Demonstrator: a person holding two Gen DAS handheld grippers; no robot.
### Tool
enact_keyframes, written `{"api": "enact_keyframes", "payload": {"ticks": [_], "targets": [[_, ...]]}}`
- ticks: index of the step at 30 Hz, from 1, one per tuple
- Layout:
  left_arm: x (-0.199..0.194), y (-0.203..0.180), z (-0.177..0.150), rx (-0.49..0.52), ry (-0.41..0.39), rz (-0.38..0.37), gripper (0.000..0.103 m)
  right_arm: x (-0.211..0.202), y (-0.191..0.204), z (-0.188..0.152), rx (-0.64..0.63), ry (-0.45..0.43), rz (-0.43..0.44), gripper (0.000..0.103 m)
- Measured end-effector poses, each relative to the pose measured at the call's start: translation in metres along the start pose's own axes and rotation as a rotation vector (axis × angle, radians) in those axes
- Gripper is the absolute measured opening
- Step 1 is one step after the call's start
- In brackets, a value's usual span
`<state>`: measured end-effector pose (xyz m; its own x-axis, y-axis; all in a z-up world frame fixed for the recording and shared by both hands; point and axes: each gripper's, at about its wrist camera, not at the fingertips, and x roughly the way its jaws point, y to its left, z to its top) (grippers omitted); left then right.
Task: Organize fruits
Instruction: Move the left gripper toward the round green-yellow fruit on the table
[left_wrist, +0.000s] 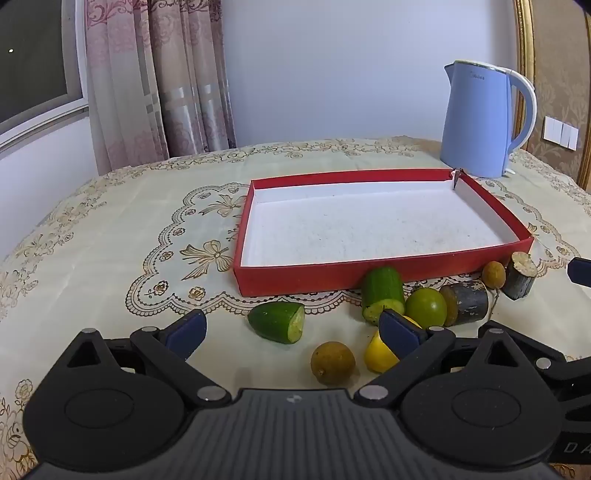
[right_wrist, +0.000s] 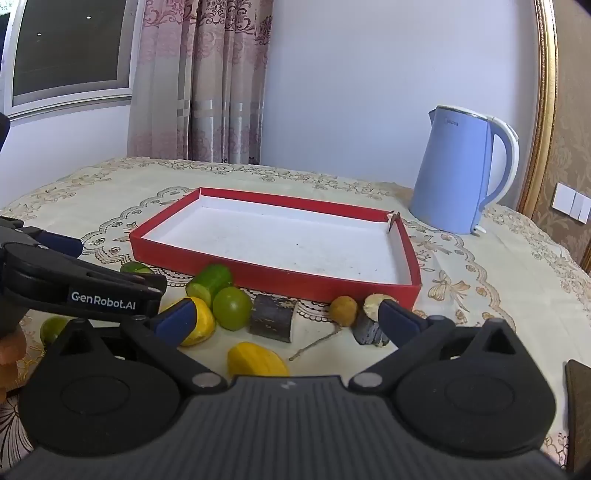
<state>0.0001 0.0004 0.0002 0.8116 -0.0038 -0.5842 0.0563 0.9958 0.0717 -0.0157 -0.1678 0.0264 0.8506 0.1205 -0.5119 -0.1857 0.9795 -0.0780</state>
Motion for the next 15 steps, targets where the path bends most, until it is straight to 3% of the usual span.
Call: {"api": "enact_keyframes", "payload": {"ticks": [15], "targets": [[-0.0017,0.0059,-0.004,-0.012,0.005,0.015,0.1,-0.0017,-0.0023,0.0,0.007,0.008,0.012,0.103]]}}
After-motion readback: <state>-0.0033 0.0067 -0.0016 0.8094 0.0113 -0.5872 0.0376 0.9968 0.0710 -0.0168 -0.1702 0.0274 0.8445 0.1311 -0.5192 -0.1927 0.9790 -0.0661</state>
